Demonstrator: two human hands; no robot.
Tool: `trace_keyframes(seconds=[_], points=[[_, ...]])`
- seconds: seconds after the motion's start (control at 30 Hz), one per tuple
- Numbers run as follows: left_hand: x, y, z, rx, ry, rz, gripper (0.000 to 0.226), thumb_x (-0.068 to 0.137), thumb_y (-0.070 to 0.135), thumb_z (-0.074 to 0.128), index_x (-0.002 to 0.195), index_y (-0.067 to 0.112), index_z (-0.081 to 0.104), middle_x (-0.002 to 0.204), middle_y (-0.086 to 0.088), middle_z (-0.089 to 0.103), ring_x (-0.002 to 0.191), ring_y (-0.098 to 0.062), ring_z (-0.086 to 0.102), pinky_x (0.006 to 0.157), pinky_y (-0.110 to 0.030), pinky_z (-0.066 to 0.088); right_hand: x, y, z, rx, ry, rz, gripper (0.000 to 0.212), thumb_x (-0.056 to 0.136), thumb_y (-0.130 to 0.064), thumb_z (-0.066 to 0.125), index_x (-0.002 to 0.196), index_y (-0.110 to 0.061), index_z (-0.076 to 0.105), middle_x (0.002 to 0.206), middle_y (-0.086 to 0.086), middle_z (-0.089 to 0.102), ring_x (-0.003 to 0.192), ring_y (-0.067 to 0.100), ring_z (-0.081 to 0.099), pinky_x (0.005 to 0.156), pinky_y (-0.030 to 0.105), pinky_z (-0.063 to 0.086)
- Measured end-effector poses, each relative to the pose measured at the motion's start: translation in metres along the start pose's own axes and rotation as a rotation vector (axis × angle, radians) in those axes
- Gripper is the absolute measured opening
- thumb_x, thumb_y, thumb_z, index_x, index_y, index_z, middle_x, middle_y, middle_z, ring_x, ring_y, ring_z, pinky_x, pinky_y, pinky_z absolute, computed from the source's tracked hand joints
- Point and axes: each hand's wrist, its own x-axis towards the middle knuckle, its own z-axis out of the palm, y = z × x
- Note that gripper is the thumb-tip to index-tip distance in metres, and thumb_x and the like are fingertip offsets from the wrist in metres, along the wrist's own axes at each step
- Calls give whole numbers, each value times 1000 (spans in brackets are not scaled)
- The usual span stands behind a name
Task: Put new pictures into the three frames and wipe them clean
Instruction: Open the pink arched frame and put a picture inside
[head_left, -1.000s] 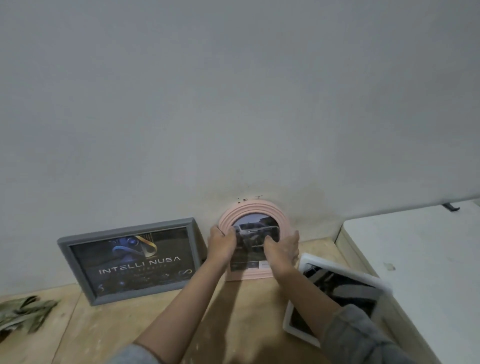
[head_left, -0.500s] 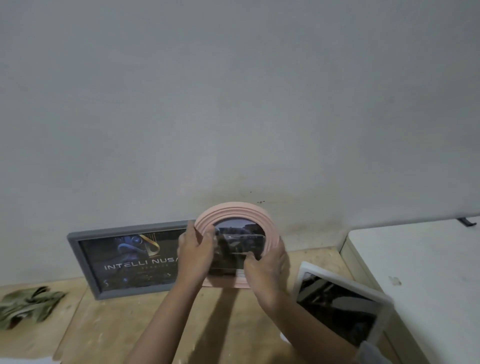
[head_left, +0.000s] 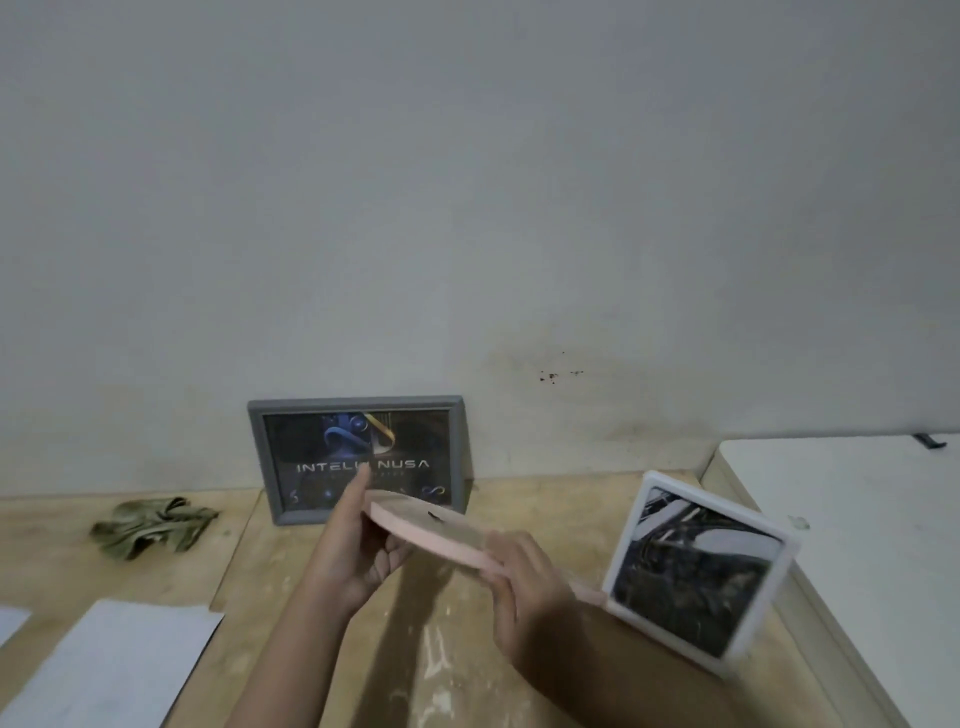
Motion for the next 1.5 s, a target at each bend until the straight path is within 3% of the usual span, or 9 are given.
trace_keyframes(seconds=[0.13, 0.27, 0.43, 0.63, 0.8, 1.0, 1.13, 1.33, 1.5], points=[[-12, -19, -39, -67, 33, -149, 29, 94, 9, 52, 115, -11, 54, 91, -22, 65, 68, -27, 69, 55, -36, 60, -46, -10, 21, -150, -124, -47, 24, 89, -24, 50, 112, -24, 58, 109, -4, 67, 97, 11, 65, 76, 31, 57], [-25, -45, -80, -101, 33, -258, 23, 98, 9, 45, 105, -12, 52, 87, -26, 68, 62, -28, 71, 50, -39, 59, -86, -30, 34, -237, -104, -61, 11, 92, -32, 54, 98, -30, 63, 109, -12, 65, 89, 13, 64, 69, 33, 51], [-32, -74, -113, -125, 80, -265, 17, 100, 10, 42, 96, 0, 56, 66, -16, 71, 53, -21, 70, 41, -33, 56, -114, -30, 57, -95, -165, -85, 24, 94, -33, 51, 100, -15, 65, 110, 4, 63, 99, 18, 60, 86, 25, 46], [-33, -89, -150, -237, 67, -256, 19, 100, 12, 43, 94, 4, 59, 65, -9, 72, 53, -16, 70, 45, -29, 56, -130, -16, 85, -126, -306, 608, 84, 84, -74, 31, 136, -9, 43, 136, 15, 45, 124, 31, 43, 102, 44, 39], [-30, -98, -170, -327, -2, -272, 21, 99, 16, 44, 99, 4, 61, 74, -10, 75, 63, -16, 72, 57, -32, 60, -127, -15, 102, -116, -321, 894, 88, 80, -77, 26, 136, -9, 38, 134, 12, 47, 124, 28, 44, 107, 45, 33], [-30, -103, -188, -398, -75, -319, 27, 80, 19, 59, 102, 5, 62, 84, -13, 75, 73, -20, 74, 69, -38, 60, -132, -24, 113, -52, -332, 876, 91, 77, -74, 46, 139, -8, 35, 142, 13, 40, 132, 28, 37, 109, 48, 30], [-30, -106, -192, -403, -89, -338, 33, 74, 19, 64, 104, 6, 62, 85, -14, 75, 74, -23, 74, 68, -41, 61, -131, -26, 114, -115, -371, 832, 105, 67, -85, 31, 134, -4, 41, 137, 16, 43, 127, 31, 39, 107, 46, 31], [-27, -112, -202, -499, -152, -299, 70, 18, 8, 98, 83, 4, 73, 80, -13, 75, 72, -25, 74, 66, -45, 60, -107, -35, 107, -269, -639, 732, 78, 92, -58, 36, 147, -6, 17, 151, 17, 24, 137, 31, 27, 111, 41, 23], [-35, -106, -201, -504, -89, -285, 28, 55, 4, 84, 78, 10, 70, 71, -7, 74, 64, -21, 73, 54, -39, 60, -81, -46, 112, -314, -795, 615, 73, 92, -40, 47, 149, -13, 10, 154, 18, 13, 141, 33, 16, 113, 45, 21]])
